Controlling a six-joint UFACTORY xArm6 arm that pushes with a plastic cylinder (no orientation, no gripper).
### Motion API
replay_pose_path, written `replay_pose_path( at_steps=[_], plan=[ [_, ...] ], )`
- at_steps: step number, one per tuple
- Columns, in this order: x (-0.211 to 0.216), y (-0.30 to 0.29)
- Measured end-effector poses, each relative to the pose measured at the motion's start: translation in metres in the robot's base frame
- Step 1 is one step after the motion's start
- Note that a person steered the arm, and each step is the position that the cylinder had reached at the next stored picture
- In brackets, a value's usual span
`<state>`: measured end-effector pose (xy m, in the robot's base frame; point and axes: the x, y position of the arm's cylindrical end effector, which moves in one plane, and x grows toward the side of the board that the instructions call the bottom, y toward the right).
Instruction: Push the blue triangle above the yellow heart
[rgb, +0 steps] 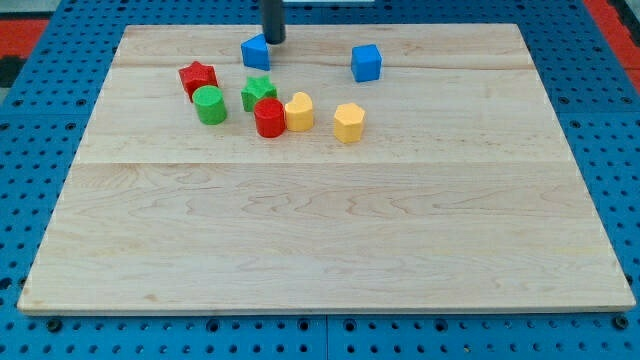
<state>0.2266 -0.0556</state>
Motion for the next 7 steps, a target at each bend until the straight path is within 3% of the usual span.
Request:
replay_pose_path(
  at_steps=[1, 2, 3, 4, 5, 6, 7],
  plan=[
    [0.020, -0.008],
    [-0.019, -0.042],
    [-0.018, -0.099],
    [0.035, -0.102],
    [0.053, -0.028],
    [0.024, -0.128],
    [-0.015, -0.091]
  ],
)
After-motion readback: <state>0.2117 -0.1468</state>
